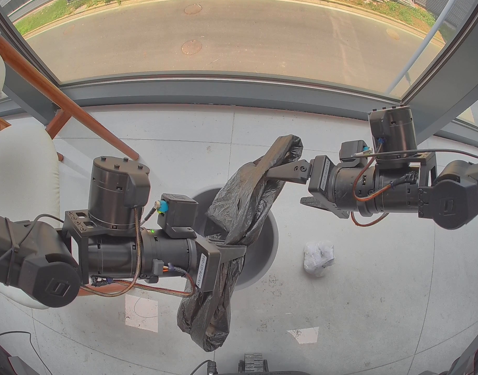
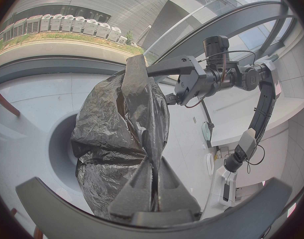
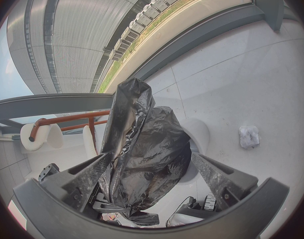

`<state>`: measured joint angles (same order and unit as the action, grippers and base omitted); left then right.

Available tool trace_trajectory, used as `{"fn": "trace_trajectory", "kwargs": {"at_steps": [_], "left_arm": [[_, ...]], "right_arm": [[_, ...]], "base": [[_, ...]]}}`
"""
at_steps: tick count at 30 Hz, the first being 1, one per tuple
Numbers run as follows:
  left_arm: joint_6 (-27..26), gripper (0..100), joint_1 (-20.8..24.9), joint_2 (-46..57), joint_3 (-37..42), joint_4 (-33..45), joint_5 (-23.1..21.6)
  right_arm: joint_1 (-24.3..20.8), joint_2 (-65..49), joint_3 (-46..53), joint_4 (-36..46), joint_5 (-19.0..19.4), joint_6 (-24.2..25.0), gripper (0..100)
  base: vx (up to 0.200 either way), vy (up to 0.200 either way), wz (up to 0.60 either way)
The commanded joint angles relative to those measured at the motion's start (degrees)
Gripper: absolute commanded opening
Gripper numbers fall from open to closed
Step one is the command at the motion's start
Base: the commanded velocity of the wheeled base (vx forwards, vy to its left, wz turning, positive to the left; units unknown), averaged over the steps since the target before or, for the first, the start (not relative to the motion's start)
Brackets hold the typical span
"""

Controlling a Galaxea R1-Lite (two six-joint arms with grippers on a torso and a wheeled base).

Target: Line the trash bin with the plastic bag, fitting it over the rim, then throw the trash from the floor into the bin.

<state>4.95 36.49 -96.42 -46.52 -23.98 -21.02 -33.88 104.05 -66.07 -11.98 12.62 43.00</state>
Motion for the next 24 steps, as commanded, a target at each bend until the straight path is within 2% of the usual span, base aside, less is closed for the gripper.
{"fn": "trace_trajectory", "kwargs": {"at_steps": [1,14,15,20,24], "left_arm": [[0.1,0,0.0,-0.1,-0.3,0.0,0.0],[0.0,0,0.0,-0.2,-0.3,0.0,0.0],[0.0,0,0.0,-0.2,-0.2,0.1,0.0],[0.0,0,-0.6,-2.3,-0.8,0.1,1.0],[0.1,0,-0.7,-3.1,-1.2,0.1,0.9]], "right_arm": [[0.1,1.2,0.0,-0.3,-0.4,0.0,100],[-1.5,4.0,-1.3,-0.4,-1.6,-0.6,100],[-1.7,4.3,-1.1,-0.4,-1.6,-0.6,0],[-1.5,8.1,-1.5,-3.2,-4.1,-1.6,0],[-1.5,11.2,-1.6,-10.9,-5.0,-2.0,0]], "base": [[0.0,0.0,0.0],[0.0,0.0,0.0],[0.0,0.0,0.0],[0.0,0.0,0.0],[0.0,0.0,0.0]]}}
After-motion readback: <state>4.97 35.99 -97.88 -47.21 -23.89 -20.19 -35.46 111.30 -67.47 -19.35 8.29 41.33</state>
